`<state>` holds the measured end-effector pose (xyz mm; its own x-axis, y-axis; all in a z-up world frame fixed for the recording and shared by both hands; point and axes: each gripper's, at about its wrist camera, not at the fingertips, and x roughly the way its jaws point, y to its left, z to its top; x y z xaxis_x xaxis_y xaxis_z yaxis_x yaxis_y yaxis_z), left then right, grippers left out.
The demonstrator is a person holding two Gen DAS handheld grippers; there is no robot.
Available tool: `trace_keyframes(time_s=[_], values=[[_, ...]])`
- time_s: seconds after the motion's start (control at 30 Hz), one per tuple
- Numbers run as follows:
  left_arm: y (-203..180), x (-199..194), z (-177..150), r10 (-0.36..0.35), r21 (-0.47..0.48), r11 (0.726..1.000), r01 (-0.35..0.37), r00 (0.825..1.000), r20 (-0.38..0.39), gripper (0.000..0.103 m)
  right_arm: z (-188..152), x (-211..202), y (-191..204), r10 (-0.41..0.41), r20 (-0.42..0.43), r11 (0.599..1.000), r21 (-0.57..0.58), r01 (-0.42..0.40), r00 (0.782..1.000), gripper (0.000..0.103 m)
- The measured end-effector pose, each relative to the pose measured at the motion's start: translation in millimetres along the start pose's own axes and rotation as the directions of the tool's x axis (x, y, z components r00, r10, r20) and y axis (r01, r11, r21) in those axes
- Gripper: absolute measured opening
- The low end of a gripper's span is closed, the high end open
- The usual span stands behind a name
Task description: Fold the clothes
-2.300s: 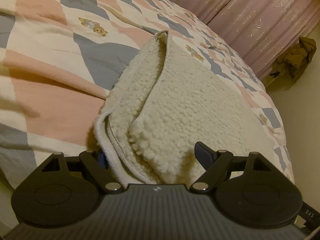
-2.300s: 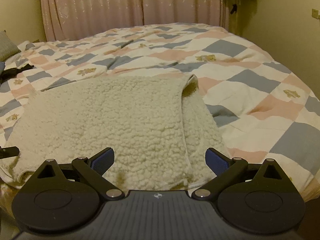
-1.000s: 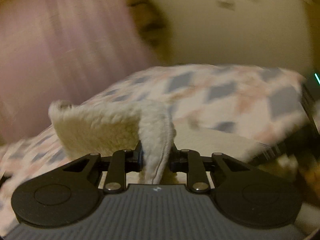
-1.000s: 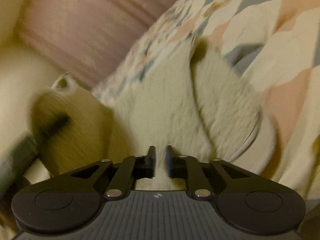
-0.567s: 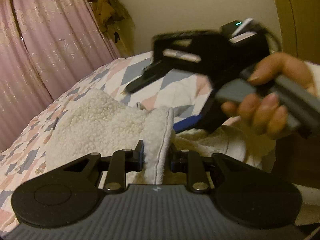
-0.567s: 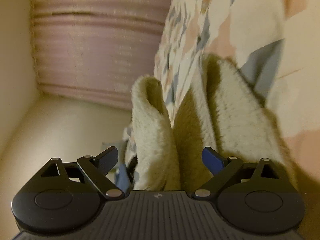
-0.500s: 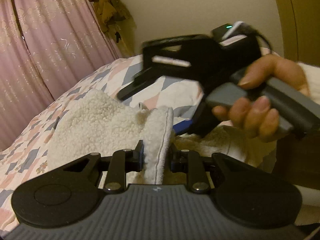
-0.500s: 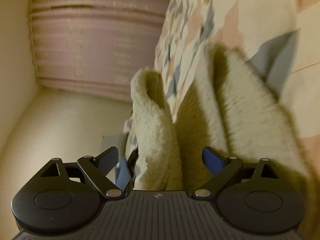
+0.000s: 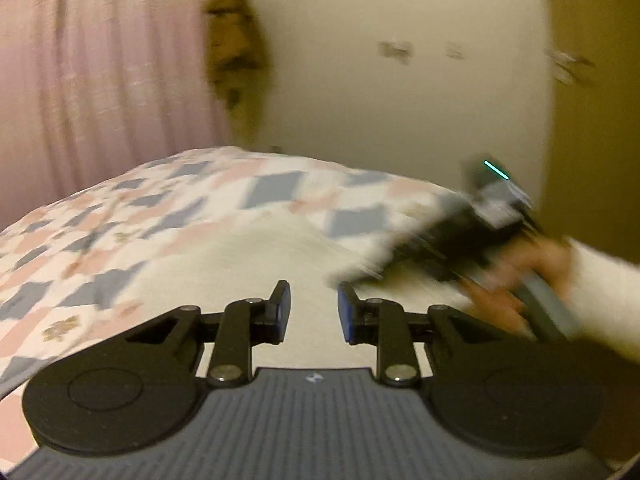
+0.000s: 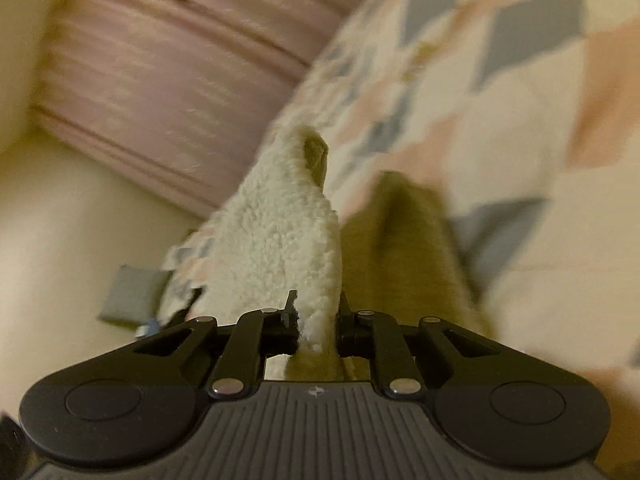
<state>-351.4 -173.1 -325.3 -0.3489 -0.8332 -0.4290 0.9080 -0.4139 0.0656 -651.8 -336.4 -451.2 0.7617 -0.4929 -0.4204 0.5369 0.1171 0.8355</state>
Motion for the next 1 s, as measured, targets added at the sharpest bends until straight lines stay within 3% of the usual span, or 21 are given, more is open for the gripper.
trace_keyframes(time_s=[0.1, 0.23, 0.4, 0.47, 0.67, 0.73, 0.8, 0.83, 0.93, 1.0], values=[[45, 38, 19, 0.073, -0.083, 0.994, -0.076, 0.997, -0.038, 0.015, -5, 4, -12, -0.018, -0.003, 0.999, 0.032, 0.018, 1.0, 0.015], [81, 96, 34, 0.098, -0.067, 0.992, -0.107, 0.988, -0.122, 0.012, 3, -4, -7, -0.029, 0.003, 0.999, 0.013, 0.029, 1.0, 0.015], [83, 142, 0, 0.094, -0.026, 0.994, -0.105, 0.959, -0.266, 0.01, 11, -5, -13, -0.123, 0.025, 0.992, 0.008, 0.123, 0.992, 0.014], [72, 149, -11, 0.112, 0.012, 0.993, -0.113, 0.957, -0.267, 0.01, 11, -2, -18, -0.133, 0.02, 0.991, 0.024, 0.133, 0.991, 0.014], [56, 161, -23, 0.149, 0.09, 0.988, -0.128, 0.949, -0.279, 0.01, 4, 9, -12, -0.24, 0.0, 0.969, -0.065, 0.24, 0.971, 0.018], [55, 160, -22, 0.145, 0.095, 0.988, -0.123, 0.95, -0.277, 0.008, 2, -5, 10, -0.31, 0.088, 0.936, -0.148, 0.32, 0.947, 0.041], [57, 161, -21, 0.136, 0.09, 0.989, -0.115, 0.951, -0.278, 0.008, -2, -20, 39, -0.378, 0.237, 0.861, -0.266, 0.434, 0.895, 0.043], [57, 162, -20, 0.132, 0.087, 0.99, -0.112, 0.951, -0.28, 0.008, -5, -28, 48, -0.36, 0.282, 0.85, -0.295, 0.437, 0.889, 0.043], [54, 163, -20, 0.128, 0.105, 0.989, -0.103, 0.952, -0.276, 0.008, -23, -47, 59, -0.233, 0.272, 0.891, -0.326, 0.317, 0.934, 0.043], [50, 164, -21, 0.124, 0.118, 0.989, -0.095, 0.954, -0.273, 0.007, -40, -47, 58, -0.22, 0.22, 0.891, -0.352, 0.288, 0.95, 0.043]])
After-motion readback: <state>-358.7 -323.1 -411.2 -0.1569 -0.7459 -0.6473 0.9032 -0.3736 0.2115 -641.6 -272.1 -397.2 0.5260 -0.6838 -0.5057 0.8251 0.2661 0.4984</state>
